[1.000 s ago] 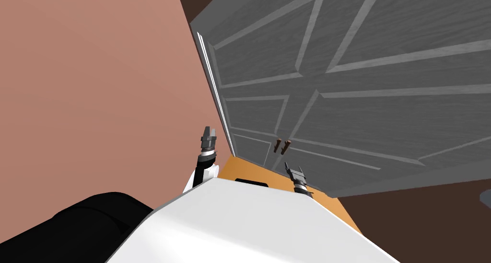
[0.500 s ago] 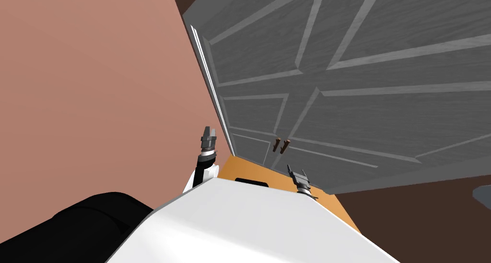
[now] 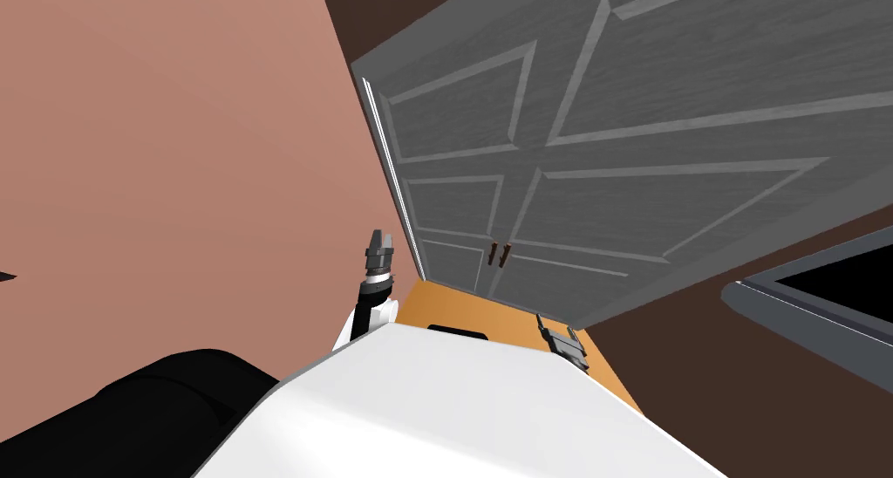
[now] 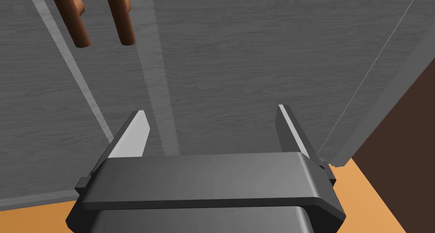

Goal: Pull the door open

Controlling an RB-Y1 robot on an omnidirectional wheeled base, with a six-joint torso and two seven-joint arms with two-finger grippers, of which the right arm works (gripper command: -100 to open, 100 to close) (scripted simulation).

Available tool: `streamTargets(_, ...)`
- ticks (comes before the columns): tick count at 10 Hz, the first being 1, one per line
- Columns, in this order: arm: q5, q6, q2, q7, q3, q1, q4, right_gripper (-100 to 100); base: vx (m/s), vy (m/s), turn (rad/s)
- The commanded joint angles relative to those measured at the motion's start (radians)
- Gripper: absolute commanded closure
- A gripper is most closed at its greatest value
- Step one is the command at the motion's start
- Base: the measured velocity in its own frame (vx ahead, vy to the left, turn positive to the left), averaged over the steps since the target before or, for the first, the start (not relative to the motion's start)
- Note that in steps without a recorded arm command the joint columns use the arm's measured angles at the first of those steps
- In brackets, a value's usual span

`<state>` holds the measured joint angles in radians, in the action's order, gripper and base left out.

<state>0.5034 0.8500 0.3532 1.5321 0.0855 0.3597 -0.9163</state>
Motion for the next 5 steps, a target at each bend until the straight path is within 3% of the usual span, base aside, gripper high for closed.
streamTargets(1, 0.004, -0.017, -0.005, -0.016, -0.008, 0.023, -0.031, -100, -0.094, -0.016, -0.010)
streamTargets(5, 0.031, -0.021, 0.029, -0.017, -0.064, 0.088, 0.026, -100, -0.115, -0.011, -0.098)
